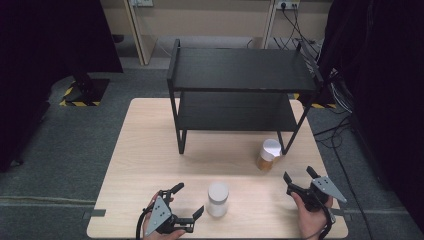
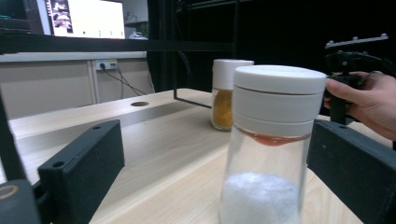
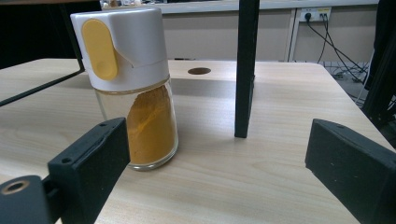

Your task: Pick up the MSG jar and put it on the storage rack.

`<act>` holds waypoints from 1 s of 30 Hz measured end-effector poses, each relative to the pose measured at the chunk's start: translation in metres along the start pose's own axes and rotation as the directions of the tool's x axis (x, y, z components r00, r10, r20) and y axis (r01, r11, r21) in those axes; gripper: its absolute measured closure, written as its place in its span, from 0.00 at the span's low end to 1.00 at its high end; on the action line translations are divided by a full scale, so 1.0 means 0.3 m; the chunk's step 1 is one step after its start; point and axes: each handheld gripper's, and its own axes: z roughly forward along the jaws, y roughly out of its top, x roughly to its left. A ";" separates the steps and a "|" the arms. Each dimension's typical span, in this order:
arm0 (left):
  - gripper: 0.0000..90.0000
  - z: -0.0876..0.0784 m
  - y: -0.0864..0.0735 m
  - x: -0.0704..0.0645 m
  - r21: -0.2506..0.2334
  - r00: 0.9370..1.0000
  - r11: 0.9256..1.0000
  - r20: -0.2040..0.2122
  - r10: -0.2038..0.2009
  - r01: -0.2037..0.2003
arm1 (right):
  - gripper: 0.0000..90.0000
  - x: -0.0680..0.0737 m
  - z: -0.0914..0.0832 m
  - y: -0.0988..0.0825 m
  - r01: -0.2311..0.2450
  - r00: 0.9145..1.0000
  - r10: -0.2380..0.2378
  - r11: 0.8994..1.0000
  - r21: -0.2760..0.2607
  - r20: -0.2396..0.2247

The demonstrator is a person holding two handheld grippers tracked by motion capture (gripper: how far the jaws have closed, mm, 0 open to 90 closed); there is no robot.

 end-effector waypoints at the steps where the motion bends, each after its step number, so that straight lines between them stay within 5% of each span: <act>1: 0.04 0.007 0.003 -0.003 0.003 1.000 1.000 0.006 0.005 -0.005 | 0.07 0.000 0.000 0.000 -0.001 1.000 0.001 1.000 0.000 0.000; 9: 0.05 0.039 0.015 -0.008 0.024 0.997 0.999 0.066 0.027 -0.029 | 0.07 0.002 -0.001 -0.002 0.001 1.000 -0.001 1.000 -0.003 0.003; 30: 0.05 0.123 0.036 -0.019 0.046 0.994 0.998 0.107 0.036 -0.041 | 0.07 0.003 -0.001 -0.002 0.001 1.000 -0.001 1.000 -0.004 0.004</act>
